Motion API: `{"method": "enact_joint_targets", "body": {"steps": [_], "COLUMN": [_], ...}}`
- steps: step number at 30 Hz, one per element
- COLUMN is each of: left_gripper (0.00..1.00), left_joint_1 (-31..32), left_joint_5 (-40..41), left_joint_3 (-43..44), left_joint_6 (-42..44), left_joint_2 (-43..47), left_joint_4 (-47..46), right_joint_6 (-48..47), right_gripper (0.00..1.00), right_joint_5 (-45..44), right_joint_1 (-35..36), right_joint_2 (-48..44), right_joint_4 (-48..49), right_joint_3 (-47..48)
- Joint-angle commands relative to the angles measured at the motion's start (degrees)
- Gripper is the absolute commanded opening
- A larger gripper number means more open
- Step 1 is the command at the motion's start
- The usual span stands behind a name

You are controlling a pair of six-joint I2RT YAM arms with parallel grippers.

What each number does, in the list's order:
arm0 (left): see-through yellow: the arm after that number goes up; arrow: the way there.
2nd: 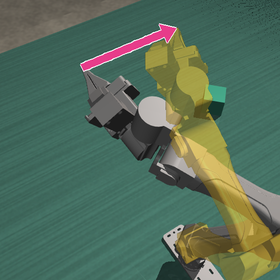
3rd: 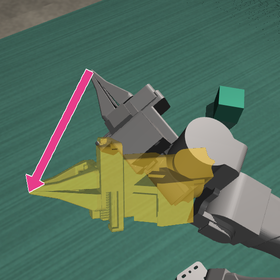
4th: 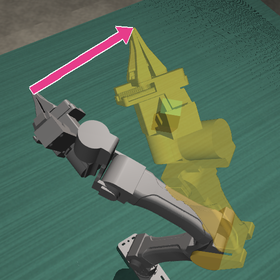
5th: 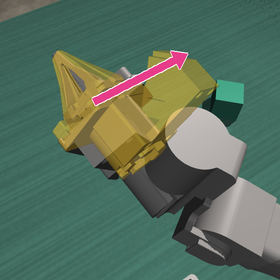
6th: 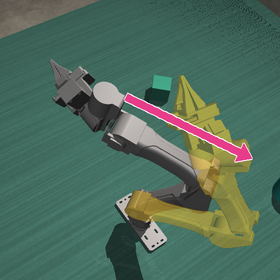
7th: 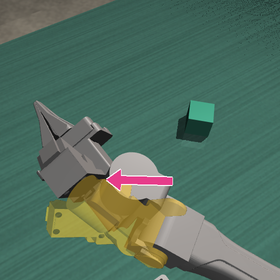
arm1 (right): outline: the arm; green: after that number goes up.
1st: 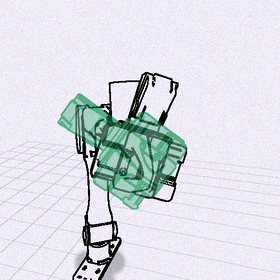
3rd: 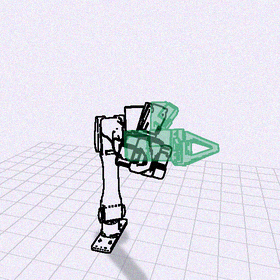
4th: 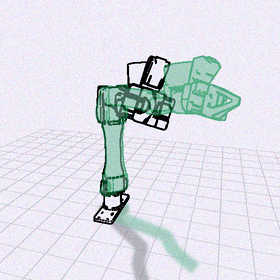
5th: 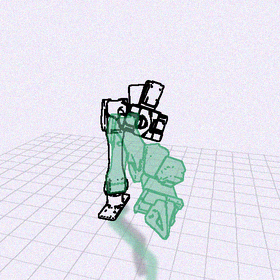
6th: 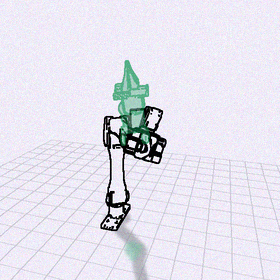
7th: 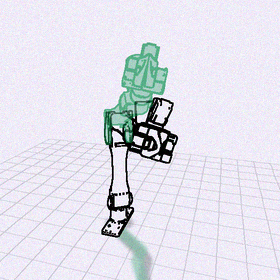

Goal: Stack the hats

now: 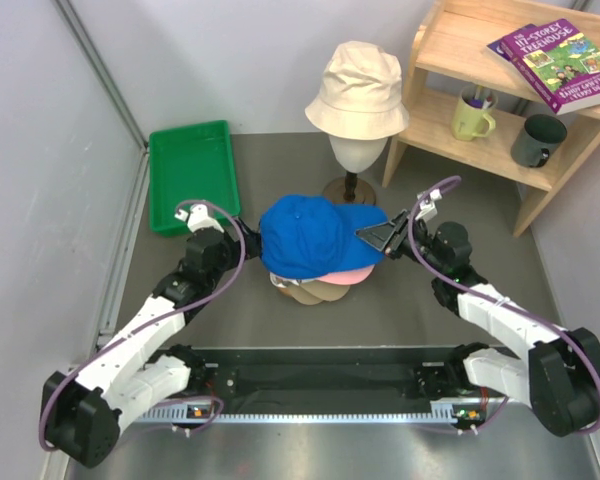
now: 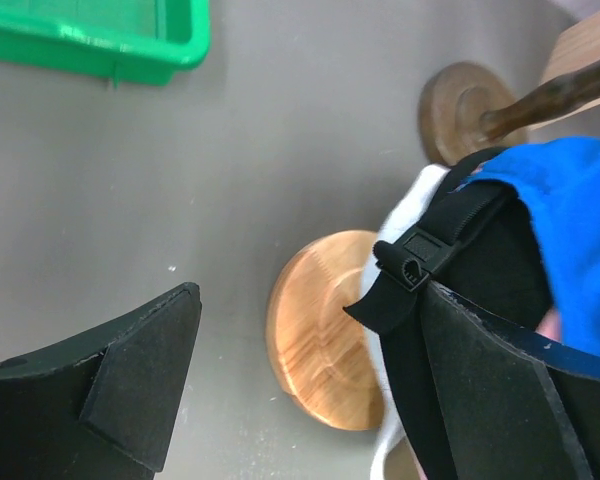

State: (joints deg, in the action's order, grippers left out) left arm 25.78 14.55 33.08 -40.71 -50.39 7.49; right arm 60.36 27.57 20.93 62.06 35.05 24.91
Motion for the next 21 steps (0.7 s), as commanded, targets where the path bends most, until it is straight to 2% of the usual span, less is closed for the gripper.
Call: {"method": "enact_joint_targets", "body": {"steps": [1, 2, 3, 4, 7, 15, 19, 21], "left_gripper": [0.94, 0.94, 0.94, 0.94, 0.94, 0.94, 0.95, 0.96], "left_joint_1": [-0.38, -0.38, -0.38, -0.38, -0.38, -0.38, -0.38, -0.38], "left_joint_5": [-0.48, -0.74, -0.83, -0.92, -1.36, 0.66, 0.83, 1.18], "left_joint_3": [1.46, 1.81, 2.16, 2.16, 2.52, 3.83, 3.66, 3.83], "left_joint_6": [-0.86, -0.78, -0.78, -0.78, -0.51, -1.13, -0.69, -0.51], "left_joint_2": [-4.09, -4.62, -5.5, -5.86, -6.82, -9.46, -8.32, -7.97], "left_joint_4": [2.7, 2.88, 2.89, 2.8, 1.83, 5.79, 5.35, 5.43], "right_joint_6": [-6.03, -6.48, -6.74, -7.35, -8.85, -14.12, -16.93, -17.99], "right_gripper": [0.41, 0.5, 0.56, 0.68, 0.78, 0.9, 0.99, 1.0], "right_joint_5": [-1.99, -2.26, -2.43, -2.87, -3.75, -8.67, -14.72, -16.67], "right_joint_1": [-1.06, -0.98, -1.06, -0.98, -1.06, -1.06, -1.06, -1.15], "right_joint_2": [0.43, 0.17, -0.1, -0.27, -0.8, -3.26, -4.49, -5.55], "right_joint_4": [-10.25, -10.78, -11.14, -12.27, -13.94, -22.38, -28.62, -31.16], "right_joint_3": [1.81, 2.07, 2.08, 2.42, 3.04, 5.15, 7.08, 7.44]}}
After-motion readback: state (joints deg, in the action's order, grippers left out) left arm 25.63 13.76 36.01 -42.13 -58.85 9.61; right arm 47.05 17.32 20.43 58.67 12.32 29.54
